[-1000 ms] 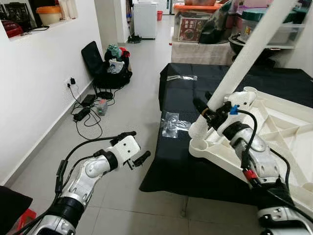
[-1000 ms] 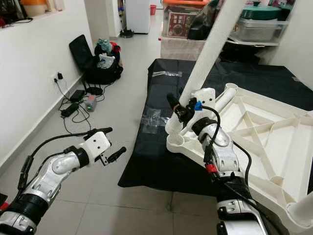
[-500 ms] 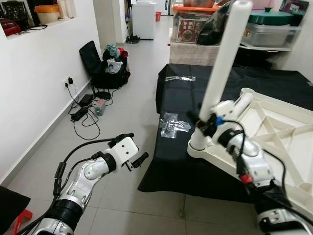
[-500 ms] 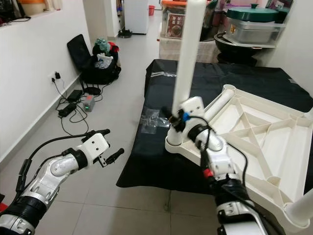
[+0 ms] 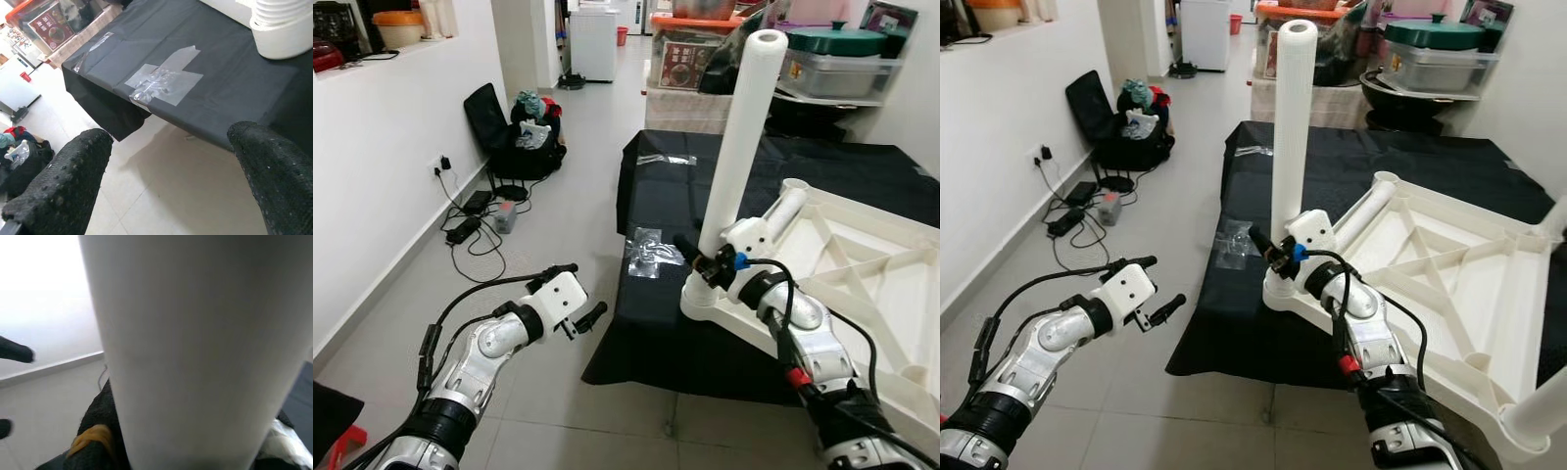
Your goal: Building children table
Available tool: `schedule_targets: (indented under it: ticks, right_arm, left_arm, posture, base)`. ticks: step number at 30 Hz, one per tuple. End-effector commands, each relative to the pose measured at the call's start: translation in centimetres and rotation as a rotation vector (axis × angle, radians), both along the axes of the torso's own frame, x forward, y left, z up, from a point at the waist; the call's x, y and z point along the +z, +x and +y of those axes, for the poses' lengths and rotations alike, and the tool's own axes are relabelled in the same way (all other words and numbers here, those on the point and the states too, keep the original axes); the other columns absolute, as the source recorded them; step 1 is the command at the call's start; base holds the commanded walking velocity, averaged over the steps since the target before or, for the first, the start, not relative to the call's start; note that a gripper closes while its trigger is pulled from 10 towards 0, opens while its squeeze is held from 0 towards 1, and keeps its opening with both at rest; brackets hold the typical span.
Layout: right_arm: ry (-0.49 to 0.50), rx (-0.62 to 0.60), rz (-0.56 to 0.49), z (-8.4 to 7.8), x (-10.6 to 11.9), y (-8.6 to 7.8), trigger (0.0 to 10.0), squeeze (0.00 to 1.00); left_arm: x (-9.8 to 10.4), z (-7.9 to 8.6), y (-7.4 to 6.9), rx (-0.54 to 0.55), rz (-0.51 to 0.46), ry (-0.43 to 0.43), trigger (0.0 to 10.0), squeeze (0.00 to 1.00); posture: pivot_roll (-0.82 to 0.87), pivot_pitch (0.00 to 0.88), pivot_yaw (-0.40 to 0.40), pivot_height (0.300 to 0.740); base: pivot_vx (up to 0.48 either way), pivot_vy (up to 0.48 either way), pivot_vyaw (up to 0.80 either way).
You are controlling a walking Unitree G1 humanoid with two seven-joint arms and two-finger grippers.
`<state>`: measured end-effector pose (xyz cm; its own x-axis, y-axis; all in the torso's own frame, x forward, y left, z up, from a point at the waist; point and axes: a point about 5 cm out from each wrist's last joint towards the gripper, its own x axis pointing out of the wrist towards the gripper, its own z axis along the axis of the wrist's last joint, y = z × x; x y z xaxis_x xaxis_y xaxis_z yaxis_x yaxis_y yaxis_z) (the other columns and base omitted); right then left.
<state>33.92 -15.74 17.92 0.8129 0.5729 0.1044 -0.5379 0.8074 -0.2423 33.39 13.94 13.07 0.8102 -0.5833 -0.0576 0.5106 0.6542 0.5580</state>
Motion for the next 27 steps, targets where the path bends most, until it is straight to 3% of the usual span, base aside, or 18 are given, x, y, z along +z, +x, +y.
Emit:
schedule_targets:
  ticks: [1, 12, 22, 27]
  right_arm:
    - [0.031, 0.087, 0.132, 1.5, -2.3, -0.6, 0.0, 0.00]
    - [0.065, 0.091, 0.122, 0.3, -0.1, 0.7, 0.0, 0.00]
    - [-0.002, 0.262, 0.145, 0.7, 0.7, 0.3, 0.0, 0.00]
    - [0.004, 0.378, 0.137, 1.9, 0.8, -0.1, 0.0, 0.00]
  left_arm:
    - [-0.2, 0.4, -0.1, 0.017, 0.018, -0.006, 10.0, 0.00]
    - [-0.2, 0.5, 0.0, 0.023, 0.031, -0.026, 10.0, 0.00]
    - [-0.2, 0.7, -0.1, 0.033, 0.042, -0.040, 10.0, 0.00]
    - [-0.3, 0.6, -0.1, 0.033, 0.046, -0.044, 10.0, 0.00]
  posture:
    - [0.09, 0.000, -0.072, 0.740]
    - [0.09, 0.000, -0.077, 0.740]
    - [0.10, 0.000, -0.080, 0.740]
    - [0.11, 0.000, -0.083, 0.740]
  base:
    - [0.000, 0.000, 0.00]
    - [0.000, 0.000, 0.00]
    - [0.000, 0.000, 0.00]
    - [0.000, 0.000, 0.00]
